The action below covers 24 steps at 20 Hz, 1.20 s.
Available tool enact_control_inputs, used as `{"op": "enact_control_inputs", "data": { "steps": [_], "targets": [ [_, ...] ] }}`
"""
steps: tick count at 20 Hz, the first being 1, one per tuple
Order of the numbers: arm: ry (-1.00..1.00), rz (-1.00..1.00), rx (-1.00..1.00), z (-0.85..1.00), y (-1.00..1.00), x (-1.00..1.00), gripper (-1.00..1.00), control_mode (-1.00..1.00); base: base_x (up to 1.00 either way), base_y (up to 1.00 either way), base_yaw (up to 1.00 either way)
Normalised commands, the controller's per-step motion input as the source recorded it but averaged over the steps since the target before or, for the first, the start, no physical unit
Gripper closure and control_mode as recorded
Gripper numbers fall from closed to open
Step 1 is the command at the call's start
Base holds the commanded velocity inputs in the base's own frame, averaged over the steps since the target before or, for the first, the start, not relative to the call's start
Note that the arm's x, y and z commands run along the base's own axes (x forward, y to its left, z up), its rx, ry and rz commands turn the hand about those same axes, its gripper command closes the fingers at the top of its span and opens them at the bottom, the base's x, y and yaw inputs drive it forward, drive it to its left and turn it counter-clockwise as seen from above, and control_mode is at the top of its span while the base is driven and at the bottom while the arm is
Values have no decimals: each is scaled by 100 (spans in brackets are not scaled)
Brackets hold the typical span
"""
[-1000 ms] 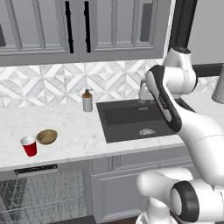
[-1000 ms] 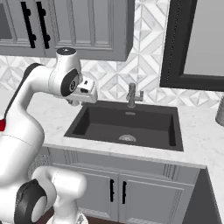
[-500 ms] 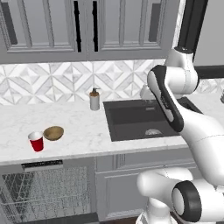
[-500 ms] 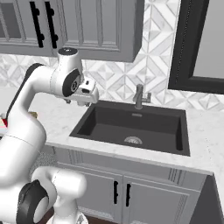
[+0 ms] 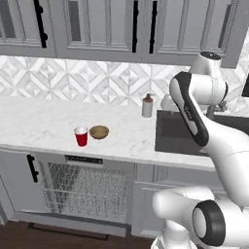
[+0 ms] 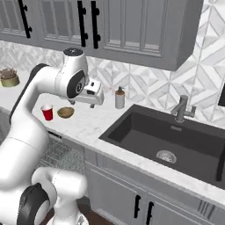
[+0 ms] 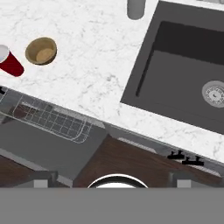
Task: Pick up the cup and bowl from the counter, place them in the dishwasher, and close the dishwasher door.
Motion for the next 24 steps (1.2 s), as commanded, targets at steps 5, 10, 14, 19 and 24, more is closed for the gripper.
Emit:
{"op": "enact_control_inputs", "data": {
  "steps": [5, 10, 14, 19, 24],
  "targets": [
    [0, 0, 0, 0, 0, 0, -100, 100, -14, 0, 63],
    [0, 0, 0, 0, 0, 0, -100, 100, -10, -7, 58],
    [0, 0, 0, 0, 0, 0, -100, 100, -6, -23, 47],
    [0, 0, 0, 0, 0, 0, -100, 100, -16, -39, 19],
    [0, 0, 0, 0, 0, 0, -100, 100, -10, -14, 9]
  ]
}}
